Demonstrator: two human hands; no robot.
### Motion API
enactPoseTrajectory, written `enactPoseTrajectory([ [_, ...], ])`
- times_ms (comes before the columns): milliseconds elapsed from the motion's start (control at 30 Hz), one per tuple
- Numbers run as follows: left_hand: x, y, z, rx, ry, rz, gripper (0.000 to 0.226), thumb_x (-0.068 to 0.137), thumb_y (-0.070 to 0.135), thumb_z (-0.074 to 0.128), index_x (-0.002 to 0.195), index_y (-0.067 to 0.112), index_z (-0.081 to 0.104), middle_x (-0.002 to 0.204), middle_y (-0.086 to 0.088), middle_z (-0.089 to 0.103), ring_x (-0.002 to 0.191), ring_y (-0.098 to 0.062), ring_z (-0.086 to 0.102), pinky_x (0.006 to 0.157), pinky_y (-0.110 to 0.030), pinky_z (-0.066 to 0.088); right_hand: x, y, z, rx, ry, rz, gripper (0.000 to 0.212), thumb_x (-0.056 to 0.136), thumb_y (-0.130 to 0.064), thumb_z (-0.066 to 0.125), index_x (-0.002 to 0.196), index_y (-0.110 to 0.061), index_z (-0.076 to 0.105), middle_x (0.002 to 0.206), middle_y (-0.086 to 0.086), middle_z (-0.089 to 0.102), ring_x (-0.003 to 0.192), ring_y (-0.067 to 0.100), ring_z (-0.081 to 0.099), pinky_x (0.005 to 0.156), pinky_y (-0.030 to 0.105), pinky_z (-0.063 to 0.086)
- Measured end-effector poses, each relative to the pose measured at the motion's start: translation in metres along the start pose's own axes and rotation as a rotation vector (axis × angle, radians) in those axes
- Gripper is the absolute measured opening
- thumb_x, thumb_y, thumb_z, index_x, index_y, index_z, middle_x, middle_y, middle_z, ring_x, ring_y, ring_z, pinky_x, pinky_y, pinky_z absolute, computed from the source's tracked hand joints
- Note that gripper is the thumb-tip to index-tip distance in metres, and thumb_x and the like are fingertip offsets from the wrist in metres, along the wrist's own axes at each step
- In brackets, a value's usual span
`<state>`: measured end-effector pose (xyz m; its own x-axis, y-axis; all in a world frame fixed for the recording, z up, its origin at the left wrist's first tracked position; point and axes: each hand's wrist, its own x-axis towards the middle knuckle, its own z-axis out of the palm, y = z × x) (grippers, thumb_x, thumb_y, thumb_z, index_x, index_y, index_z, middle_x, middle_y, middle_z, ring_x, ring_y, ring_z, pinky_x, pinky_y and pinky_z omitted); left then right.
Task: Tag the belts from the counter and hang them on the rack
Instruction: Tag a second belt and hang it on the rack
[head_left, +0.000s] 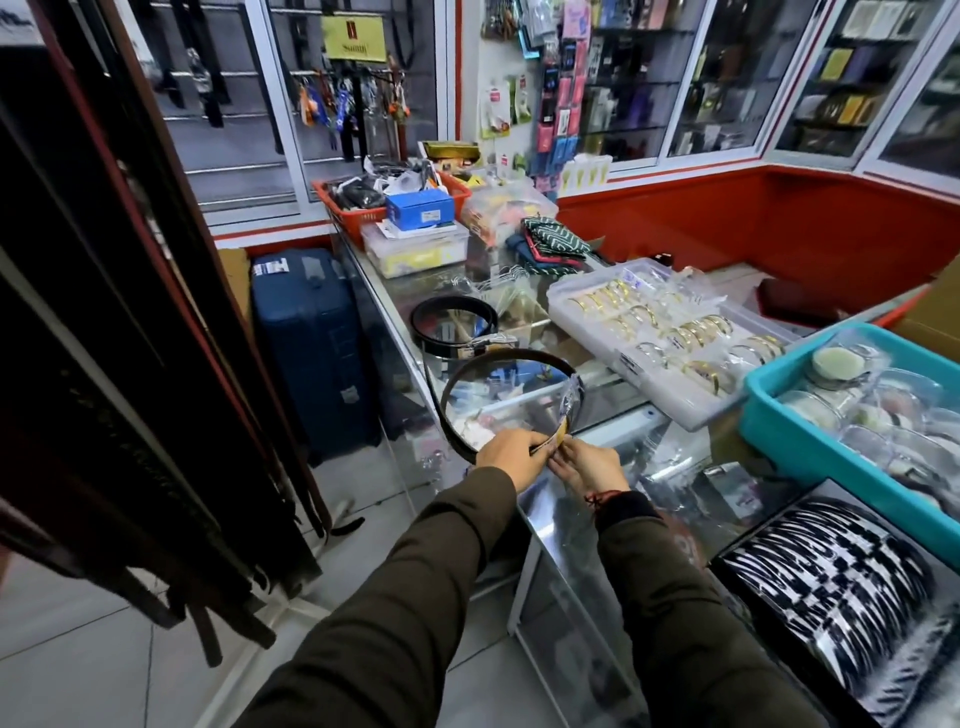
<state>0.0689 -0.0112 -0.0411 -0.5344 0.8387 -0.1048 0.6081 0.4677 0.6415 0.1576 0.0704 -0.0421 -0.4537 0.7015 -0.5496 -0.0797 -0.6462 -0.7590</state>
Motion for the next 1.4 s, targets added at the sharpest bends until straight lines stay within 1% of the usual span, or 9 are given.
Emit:
enactPoseTrajectory([
  [133,-0.013,-0.006,-0.004,-0.149,0.069,-0.042,0.043,0.096,0.060,0.046,0.105,0.031,0.076,0.099,-0.004,0.078,0.094,-0.028,0.069,0.083,-0.042,0.057,-0.007,-0.002,0.002,-0.048,-0.075,0.005,0.008,0.094,-0.002,0.057,0.088,0.000,0.062,0.072,0.010,0.070,0.075,0.018,0.067,0.060,0.025,0.061],
  [333,-0.047,-0.031,-0.021,-0.314,0.335,-0.097,0.044,0.094,0.062,0.045,0.103,0.033,0.076,0.090,0.000,0.080,0.085,-0.022,0.072,0.076,-0.036,0.058,-0.026,0.011,0.030,-0.177,-0.273,-0.062,0.008,0.093,-0.008,0.062,0.098,-0.003,0.067,0.079,0.007,0.074,0.072,0.012,0.070,0.071,0.022,0.059],
  [467,-0.080,-0.049,-0.042,-0.508,0.550,-0.118,0.027,0.101,0.028,0.056,0.112,0.014,0.076,0.104,-0.009,0.078,0.093,-0.018,0.068,0.079,-0.029,0.051,-0.048,0.027,0.070,-0.308,-0.357,-0.120,0.012,0.087,-0.008,0.070,0.098,-0.004,0.068,0.077,0.007,0.067,0.067,0.012,0.062,0.055,0.014,0.054],
  [700,-0.133,-0.081,-0.073,-0.554,0.795,-0.171,0.030,0.101,0.028,0.056,0.109,0.005,0.074,0.098,-0.010,0.063,0.093,-0.020,0.061,0.084,-0.030,0.046,-0.083,0.060,0.125,-0.446,-0.495,-0.289,0.044,0.087,-0.003,0.070,0.129,-0.002,0.056,0.109,0.013,0.061,0.080,0.019,0.065,0.051,0.016,0.054],
  [833,-0.158,-0.083,-0.094,-0.639,0.873,-0.092,0.027,0.101,0.022,0.057,0.119,0.007,0.072,0.111,-0.015,0.071,0.101,-0.017,0.066,0.086,-0.020,0.050,-0.109,0.071,0.153,-0.479,-0.695,-0.414,0.020,0.095,-0.010,0.058,0.107,-0.019,0.071,0.111,0.017,0.071,0.090,0.028,0.069,0.065,0.028,0.057],
  [900,-0.165,-0.084,-0.111,-0.673,0.899,-0.071,0.029,0.100,0.021,0.060,0.123,0.007,0.070,0.117,-0.013,0.072,0.109,-0.020,0.067,0.094,-0.027,0.053,-0.126,0.068,0.165,-0.457,-0.762,-0.406,0.025,0.099,-0.013,0.050,0.097,-0.024,0.073,0.107,0.017,0.074,0.094,0.029,0.069,0.075,0.037,0.055],
  [1133,-0.193,-0.068,-0.181,-0.787,1.059,-0.032,0.021,0.085,0.009,0.078,0.105,0.016,0.077,0.096,-0.003,0.078,0.088,-0.004,0.072,0.080,-0.019,0.054,-0.182,0.029,0.210,-0.331,-0.937,-0.593,0.012,0.091,-0.016,0.067,0.096,-0.025,0.073,0.093,0.001,0.074,0.090,0.012,0.069,0.082,0.030,0.055],
  [1267,-0.212,-0.044,-0.234,-0.824,1.144,0.035,0.034,0.088,0.007,0.074,0.122,0.004,0.070,0.104,-0.010,0.074,0.085,-0.003,0.069,0.074,-0.020,0.055,-0.213,-0.001,0.246,-0.290,-1.023,-0.715,0.014,0.088,-0.016,0.071,0.097,-0.026,0.072,0.089,-0.014,0.074,0.081,-0.008,0.068,0.077,0.014,0.053],
  [1400,-0.232,-0.016,-0.289,-0.807,1.292,0.142,0.030,0.096,0.007,0.064,0.122,-0.007,0.067,0.118,-0.022,0.071,0.088,-0.003,0.073,0.075,-0.018,0.058,-0.247,-0.023,0.286,-0.223,-1.123,-0.777,0.020,0.089,-0.011,0.069,0.109,-0.011,0.071,0.090,-0.007,0.073,0.075,-0.010,0.068,0.069,0.009,0.052],
])
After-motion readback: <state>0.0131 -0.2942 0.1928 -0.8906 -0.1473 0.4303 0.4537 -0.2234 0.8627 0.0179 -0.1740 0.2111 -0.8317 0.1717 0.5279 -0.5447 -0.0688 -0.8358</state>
